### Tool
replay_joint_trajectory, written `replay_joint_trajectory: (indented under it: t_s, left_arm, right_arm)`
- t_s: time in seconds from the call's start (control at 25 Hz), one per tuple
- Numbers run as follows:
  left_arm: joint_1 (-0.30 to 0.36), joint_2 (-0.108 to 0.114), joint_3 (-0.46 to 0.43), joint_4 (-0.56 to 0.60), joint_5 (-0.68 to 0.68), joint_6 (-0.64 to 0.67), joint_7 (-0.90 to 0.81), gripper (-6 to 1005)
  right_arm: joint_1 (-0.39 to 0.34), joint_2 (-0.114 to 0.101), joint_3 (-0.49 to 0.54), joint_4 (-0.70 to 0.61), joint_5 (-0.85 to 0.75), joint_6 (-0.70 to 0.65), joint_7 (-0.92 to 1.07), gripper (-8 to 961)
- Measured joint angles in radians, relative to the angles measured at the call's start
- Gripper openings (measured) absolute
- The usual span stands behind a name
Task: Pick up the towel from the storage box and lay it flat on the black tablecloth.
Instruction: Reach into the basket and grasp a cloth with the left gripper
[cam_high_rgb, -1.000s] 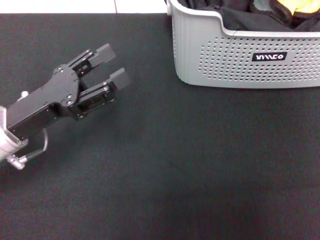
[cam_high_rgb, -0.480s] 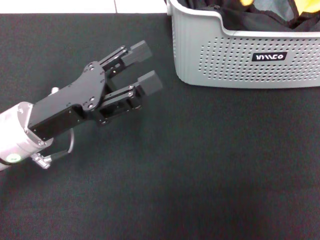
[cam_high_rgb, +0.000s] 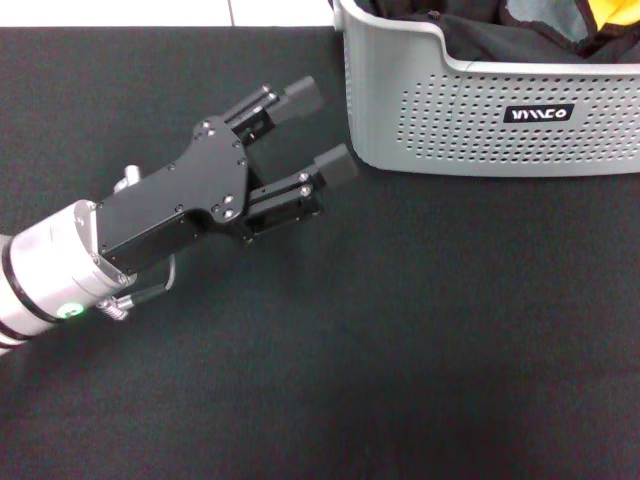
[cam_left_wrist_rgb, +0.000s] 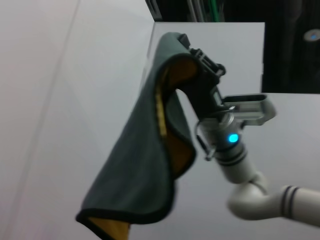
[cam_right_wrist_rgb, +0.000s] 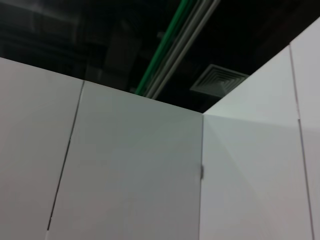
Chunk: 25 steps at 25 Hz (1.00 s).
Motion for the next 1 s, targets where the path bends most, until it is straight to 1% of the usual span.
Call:
replay_joint_trajectory:
  t_s: [0.24, 0.32, 0.36, 0.48, 0.72, 1.0]
  left_arm:
    - [0.001, -0.004, -0.002, -0.121, -0.105, -0.022, 0.251, 765]
    - [-0.001, -0.006, -0.002, -0.151, -0.138, -0.023, 0.305, 765]
    - [-0.003, -0.007, -0.002, -0.161, -0.152, -0.023, 0.328, 764]
    - [-0.017, -0.010, 0.000, -0.188, -0.167, -0.024, 0.380, 763]
    - [-0.064, -0.010, 0.003, -0.236, -0.165, -0.031, 0.447, 761]
    - [-0.102, -0.010, -0.003, -0.273, -0.170, -0.030, 0.488, 759]
  right_arm:
    - [0.012, 0.018, -0.008, -0.001, 0.001, 0.000, 0.001, 3]
    - [0.012, 0.025, -0.011, 0.002, -0.002, -0.001, 0.001, 3]
    - [0.012, 0.025, -0.011, 0.002, -0.002, -0.001, 0.001, 3]
    - [0.013, 0.029, -0.025, 0.010, -0.003, -0.005, -0.001, 3]
    - [0.013, 0.040, -0.041, 0.015, -0.011, -0.017, -0.008, 3]
    - [0.015, 0.043, -0.078, 0.032, -0.015, -0.032, -0.008, 2]
